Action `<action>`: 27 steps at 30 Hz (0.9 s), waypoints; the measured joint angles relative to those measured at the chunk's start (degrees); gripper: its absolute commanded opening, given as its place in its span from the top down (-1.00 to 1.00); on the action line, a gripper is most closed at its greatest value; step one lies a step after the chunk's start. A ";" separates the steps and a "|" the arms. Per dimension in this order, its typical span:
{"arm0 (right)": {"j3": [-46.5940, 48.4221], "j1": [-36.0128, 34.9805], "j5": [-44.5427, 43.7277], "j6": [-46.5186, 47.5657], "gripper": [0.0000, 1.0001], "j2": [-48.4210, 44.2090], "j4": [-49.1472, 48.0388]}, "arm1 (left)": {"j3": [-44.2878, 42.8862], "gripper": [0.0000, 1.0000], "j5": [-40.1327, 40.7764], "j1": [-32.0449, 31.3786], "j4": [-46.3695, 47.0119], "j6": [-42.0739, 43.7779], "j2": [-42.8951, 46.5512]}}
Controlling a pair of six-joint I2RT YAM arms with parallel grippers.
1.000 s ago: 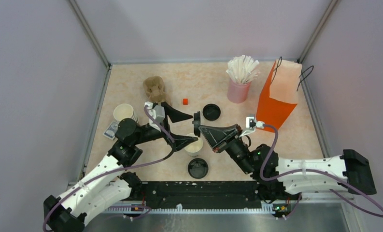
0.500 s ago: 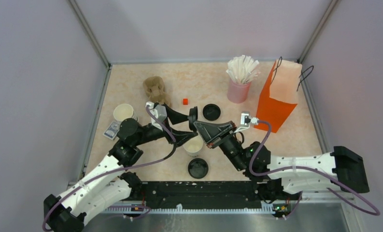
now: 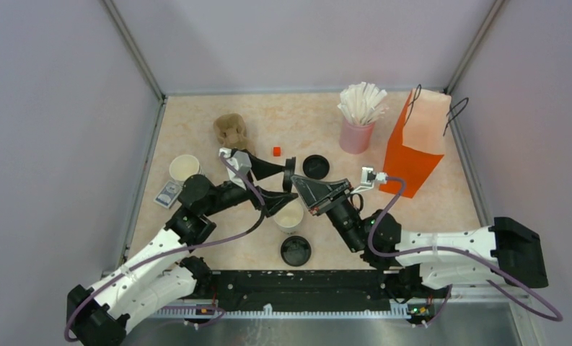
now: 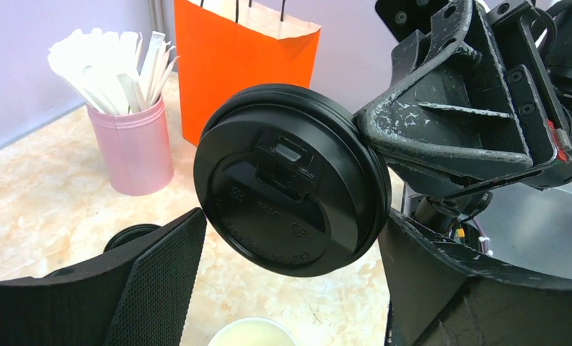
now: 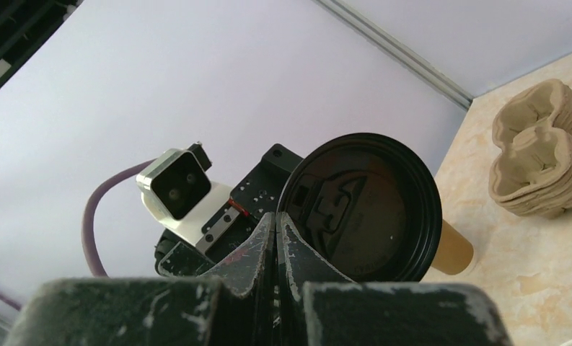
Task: Pack the takeout coffee
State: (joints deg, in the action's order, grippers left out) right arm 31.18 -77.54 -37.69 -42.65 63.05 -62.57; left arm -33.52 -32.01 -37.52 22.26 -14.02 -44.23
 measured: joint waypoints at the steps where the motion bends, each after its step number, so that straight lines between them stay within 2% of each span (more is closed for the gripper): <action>1: -0.02 0.09 -0.31 -0.52 1.00 0.15 -0.04 | 0.00 -0.87 -0.04 -0.07 0.17 -0.02 -0.37; 5: -0.04 0.52 -1.62 -1.73 1.00 0.74 -0.26 | 0.48 -0.85 -0.07 -0.24 0.83 0.04 -1.40; 10: -0.04 1.44 -1.92 -3.21 1.00 2.25 -1.66 | 1.27 -0.60 0.48 -0.55 0.98 0.57 -1.81; 13: -0.07 1.70 -1.92 -4.57 1.00 3.13 -1.79 | 1.29 -0.40 1.57 -0.59 1.05 0.87 -2.21; 16: -0.11 1.73 -1.88 -5.70 1.00 3.63 -1.75 | 1.29 -0.09 2.29 -0.59 1.33 1.07 -2.27; 19: -0.76 1.97 -1.88 -6.67 1.00 3.65 -1.77 | 1.29 0.08 3.34 -0.66 1.33 1.51 -2.27; 24: -1.42 2.01 -1.79 -7.30 0.62 3.41 -0.13 | 1.29 0.12 5.22 -0.70 1.33 1.31 -1.97; 27: -1.92 2.03 -1.66 -7.30 0.48 2.05 1.92 | 1.29 0.19 7.19 -0.70 1.31 0.96 -1.53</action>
State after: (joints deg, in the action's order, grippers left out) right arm 29.26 -75.50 -39.35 -49.95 65.10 -60.64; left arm -32.23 -24.82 -38.22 23.57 -13.06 -45.76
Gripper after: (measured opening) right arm 0.194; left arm 0.434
